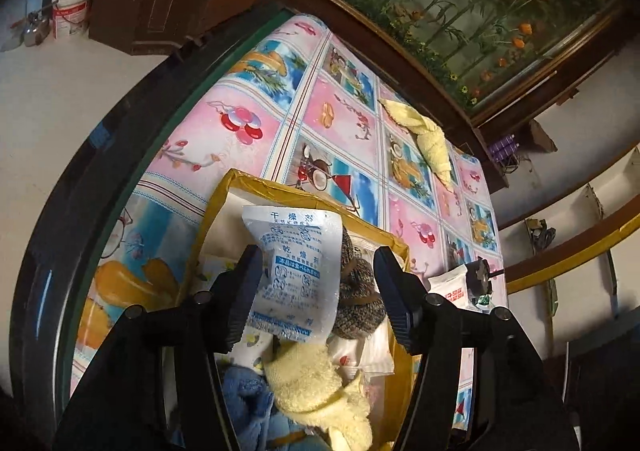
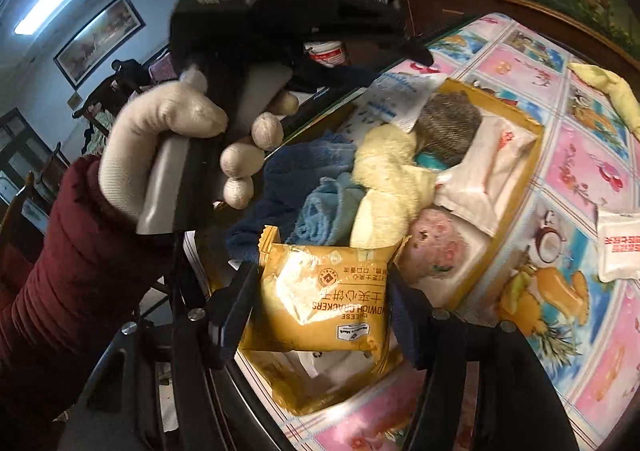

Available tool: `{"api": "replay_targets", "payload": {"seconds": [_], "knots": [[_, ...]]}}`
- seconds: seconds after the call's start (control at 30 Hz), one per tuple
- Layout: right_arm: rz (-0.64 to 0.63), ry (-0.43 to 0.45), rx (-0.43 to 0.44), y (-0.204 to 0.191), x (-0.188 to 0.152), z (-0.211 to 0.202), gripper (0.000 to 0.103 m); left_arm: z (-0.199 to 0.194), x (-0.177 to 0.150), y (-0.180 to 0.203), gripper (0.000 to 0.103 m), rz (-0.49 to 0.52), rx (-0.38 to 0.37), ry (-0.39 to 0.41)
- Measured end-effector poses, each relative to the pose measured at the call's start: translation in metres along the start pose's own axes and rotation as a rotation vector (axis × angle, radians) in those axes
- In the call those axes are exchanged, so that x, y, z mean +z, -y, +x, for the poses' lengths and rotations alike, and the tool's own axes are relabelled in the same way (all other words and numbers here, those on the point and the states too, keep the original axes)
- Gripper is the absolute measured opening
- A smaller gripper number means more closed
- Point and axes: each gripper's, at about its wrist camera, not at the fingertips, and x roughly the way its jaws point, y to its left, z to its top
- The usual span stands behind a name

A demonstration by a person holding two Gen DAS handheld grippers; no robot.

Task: Organize soft objects
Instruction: 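Carry the sachet and cracker pack into the tray and open both tools, then grasp the white red-text packet with the right tool while the left tool approaches the pencil bag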

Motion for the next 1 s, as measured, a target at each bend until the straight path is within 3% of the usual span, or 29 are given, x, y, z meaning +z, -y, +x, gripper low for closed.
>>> {"api": "replay_targets", "payload": {"seconds": [0.17, 0.27, 0.47, 0.57, 0.73, 0.87, 1.0], "knots": [[-0.065, -0.085, -0.04, -0.019, -0.004, 0.036, 0.068, -0.048, -0.02, 0.013, 0.061, 0.041, 0.041, 0.1], [-0.072, -0.048, -0.02, -0.021, -0.006, 0.028, 0.068, -0.069, -0.034, 0.023, 0.064, 0.075, 0.038, 0.161], [0.005, 0.091, 0.072, 0.0, -0.019, -0.026, 0.072, -0.081, -0.064, 0.052, 0.064, 0.142, 0.012, 0.183], [0.066, 0.156, 0.053, 0.023, -0.04, -0.057, 0.072, -0.078, -0.085, 0.066, 0.064, 0.156, -0.016, 0.145], [0.268, 0.235, -0.086, 0.094, -0.095, -0.11, 0.072, -0.058, -0.137, 0.106, 0.065, 0.291, -0.007, 0.054], [0.429, 0.246, -0.199, 0.142, -0.142, -0.135, 0.072, -0.022, -0.186, 0.138, 0.064, 0.392, 0.006, -0.07], [0.493, 0.221, -0.248, 0.151, -0.168, -0.142, 0.072, 0.005, -0.229, 0.157, 0.065, 0.504, 0.058, -0.154]]}}
